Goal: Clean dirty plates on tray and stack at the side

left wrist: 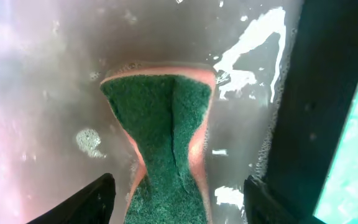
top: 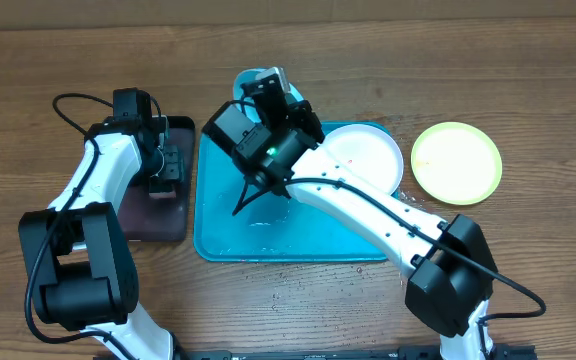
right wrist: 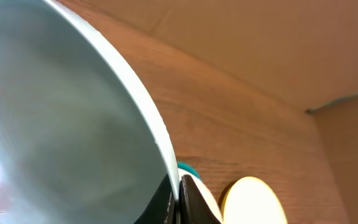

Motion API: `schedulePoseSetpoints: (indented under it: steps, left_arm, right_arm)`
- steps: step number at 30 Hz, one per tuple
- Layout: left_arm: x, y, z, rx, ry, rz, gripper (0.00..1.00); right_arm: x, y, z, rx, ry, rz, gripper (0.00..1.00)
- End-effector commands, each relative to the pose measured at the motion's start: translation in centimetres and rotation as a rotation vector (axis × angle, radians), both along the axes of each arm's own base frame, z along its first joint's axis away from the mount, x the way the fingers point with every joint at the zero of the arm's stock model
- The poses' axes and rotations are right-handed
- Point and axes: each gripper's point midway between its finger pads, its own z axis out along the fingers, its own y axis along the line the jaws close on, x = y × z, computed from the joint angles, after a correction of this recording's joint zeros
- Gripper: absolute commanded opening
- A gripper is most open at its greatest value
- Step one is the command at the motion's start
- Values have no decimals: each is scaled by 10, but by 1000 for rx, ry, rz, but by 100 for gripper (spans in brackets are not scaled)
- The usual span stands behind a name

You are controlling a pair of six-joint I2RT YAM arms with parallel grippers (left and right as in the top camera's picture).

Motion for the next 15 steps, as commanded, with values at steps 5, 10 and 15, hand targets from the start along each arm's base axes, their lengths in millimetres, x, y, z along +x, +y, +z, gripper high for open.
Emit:
schedulePoseSetpoints:
  steps: [5,10,15]
  left_arm:
    - [6,-3,12,-37,-36,12,66]
    - [6,-3,12,-38,-35,13,67]
    - [6,-3,12,-37,-35,12,68]
  right_arm:
    - [22,-46,28,261,-41,-149,4]
    - [37,-103,22,540,61,-305,4]
    - [36,-175,-5,756,243,-490,4]
